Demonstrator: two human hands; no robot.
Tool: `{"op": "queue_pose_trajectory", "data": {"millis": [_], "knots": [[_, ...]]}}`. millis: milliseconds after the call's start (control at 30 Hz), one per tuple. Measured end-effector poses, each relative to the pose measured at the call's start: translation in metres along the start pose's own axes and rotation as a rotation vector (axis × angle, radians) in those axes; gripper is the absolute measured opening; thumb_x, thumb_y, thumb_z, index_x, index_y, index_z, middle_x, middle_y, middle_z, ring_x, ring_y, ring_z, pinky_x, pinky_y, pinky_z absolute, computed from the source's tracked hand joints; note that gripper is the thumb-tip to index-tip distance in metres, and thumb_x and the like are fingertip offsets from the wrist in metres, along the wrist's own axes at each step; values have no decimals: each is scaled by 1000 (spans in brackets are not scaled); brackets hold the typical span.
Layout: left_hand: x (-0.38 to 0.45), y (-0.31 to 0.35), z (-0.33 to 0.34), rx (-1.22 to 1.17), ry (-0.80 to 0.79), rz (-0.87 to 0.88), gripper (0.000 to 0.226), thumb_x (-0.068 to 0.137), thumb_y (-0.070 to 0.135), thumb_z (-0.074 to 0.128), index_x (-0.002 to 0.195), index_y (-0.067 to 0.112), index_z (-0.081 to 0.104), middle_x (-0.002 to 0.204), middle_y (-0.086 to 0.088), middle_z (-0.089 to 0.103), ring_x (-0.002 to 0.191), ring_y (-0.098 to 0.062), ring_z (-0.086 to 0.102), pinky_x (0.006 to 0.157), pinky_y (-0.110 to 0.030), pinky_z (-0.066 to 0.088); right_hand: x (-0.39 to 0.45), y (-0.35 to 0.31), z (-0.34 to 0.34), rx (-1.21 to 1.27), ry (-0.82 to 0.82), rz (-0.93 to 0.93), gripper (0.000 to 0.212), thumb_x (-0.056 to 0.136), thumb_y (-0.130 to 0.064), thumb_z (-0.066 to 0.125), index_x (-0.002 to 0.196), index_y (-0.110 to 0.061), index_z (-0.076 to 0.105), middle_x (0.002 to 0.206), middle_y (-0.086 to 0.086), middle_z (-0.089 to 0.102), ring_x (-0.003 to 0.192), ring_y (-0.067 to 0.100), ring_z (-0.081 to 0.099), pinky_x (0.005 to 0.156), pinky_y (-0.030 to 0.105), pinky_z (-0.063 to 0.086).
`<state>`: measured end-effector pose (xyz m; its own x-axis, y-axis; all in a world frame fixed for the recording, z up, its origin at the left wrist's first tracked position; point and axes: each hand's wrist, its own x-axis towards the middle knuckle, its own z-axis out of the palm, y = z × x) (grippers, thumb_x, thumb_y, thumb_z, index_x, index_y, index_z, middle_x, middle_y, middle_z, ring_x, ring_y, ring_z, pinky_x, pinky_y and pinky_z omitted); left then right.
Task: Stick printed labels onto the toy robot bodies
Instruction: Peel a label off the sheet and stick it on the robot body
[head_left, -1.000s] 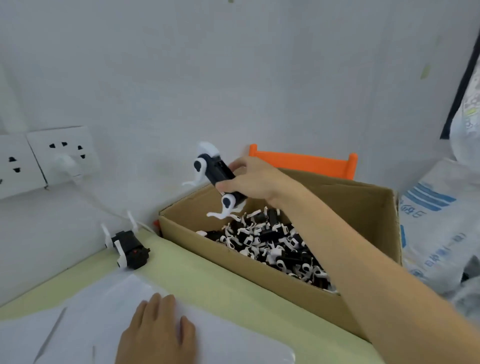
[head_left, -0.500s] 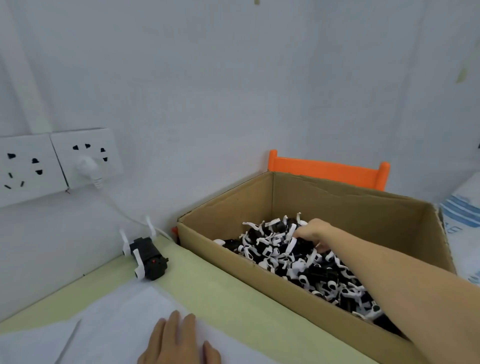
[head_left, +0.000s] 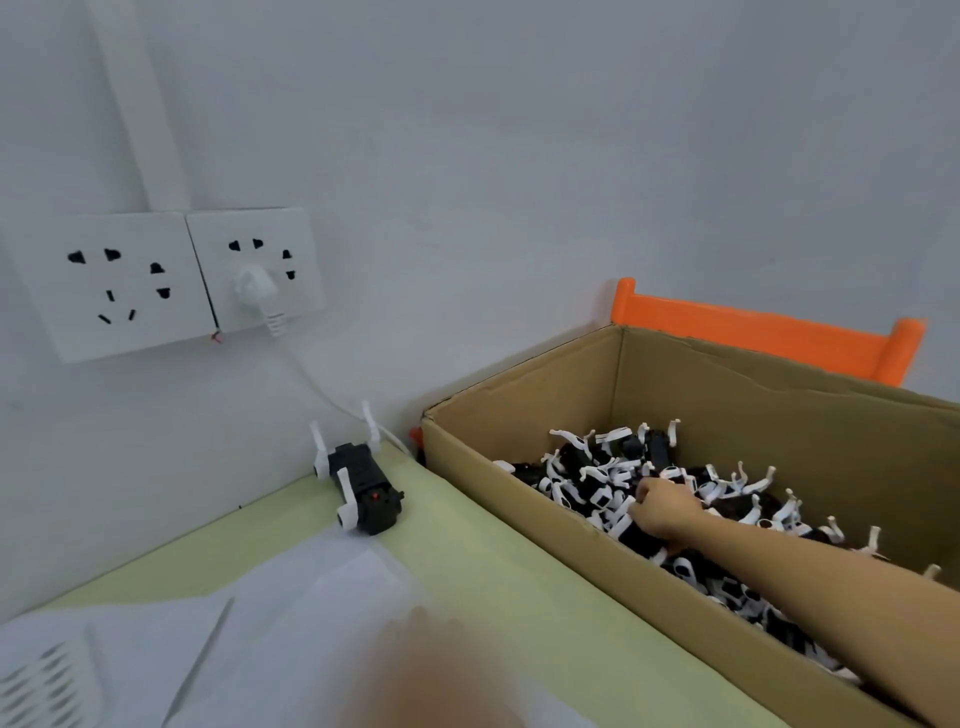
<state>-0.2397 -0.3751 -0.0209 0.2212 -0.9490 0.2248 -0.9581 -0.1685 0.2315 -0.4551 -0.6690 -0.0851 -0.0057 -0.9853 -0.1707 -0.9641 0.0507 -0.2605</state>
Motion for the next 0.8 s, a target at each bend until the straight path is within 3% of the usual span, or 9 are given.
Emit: {"op": "queue_pose_trajectory", "data": {"millis": [100,167,200,267,300,367,467,633,800], "knots": [[2,0,2,12,24,7,46,25,29,59,60,3,73,76,-23,74,64,-44,72,40,-48,52,6,2,16,34,92,-19,33,102,-38,40,92,-11,56,96,11,62,91,29,61,67,31,41],[2,-2,4,31,26,16,39,39,30,55,61,3,73,76,-22,74,64,-44,72,40,-47,53,4,-2,23,39,90,-47,50,102,-50,33,79,-11,55,85,10,61,87,29,63,64,32,41],[2,-2,5,32,20,18,41,47,32,48,62,4,73,77,-22,74,65,-44,72,40,-47,53,3,-3,26,20,66,-69,54,101,-56,32,83,-12,56,86,10,61,88,29,62,65,32,43],[2,-3,7,35,24,25,41,47,32,49,62,3,74,77,-23,74,64,-45,72,40,-47,53,-1,1,32,-90,7,-108,62,98,-64,32,120,-10,54,118,16,55,113,32,54,88,39,48],[2,-3,8,38,33,32,39,41,31,55,61,3,73,76,-23,73,63,-46,71,39,-48,52,-2,4,34,-169,-1,-137,69,98,-65,31,139,-11,42,136,19,44,126,34,44,101,44,42],[2,-2,9,47,39,51,39,43,32,55,61,3,73,75,-24,73,62,-46,71,39,-48,52,-4,10,35,-276,0,-226,73,100,-64,29,155,-17,20,154,16,27,139,34,31,111,48,34],[2,0,10,0,39,54,53,53,38,35,61,3,73,77,-24,73,63,-47,71,42,-50,53,-4,18,34,-355,-32,-329,64,103,-55,31,154,-17,22,156,11,30,134,32,43,107,49,39],[4,2,12,-24,70,47,56,49,39,33,59,1,72,74,-24,73,61,-47,70,41,-47,52,-4,20,42,-627,9,-236,66,105,-48,33,156,-11,10,164,10,14,142,35,34,108,54,32],[2,3,10,-3,74,25,54,50,38,32,59,2,72,74,-24,72,61,-46,70,43,-46,52,-11,7,42,-576,-92,-182,78,104,-48,34,158,-7,-6,166,14,5,145,33,32,111,55,30]]}}
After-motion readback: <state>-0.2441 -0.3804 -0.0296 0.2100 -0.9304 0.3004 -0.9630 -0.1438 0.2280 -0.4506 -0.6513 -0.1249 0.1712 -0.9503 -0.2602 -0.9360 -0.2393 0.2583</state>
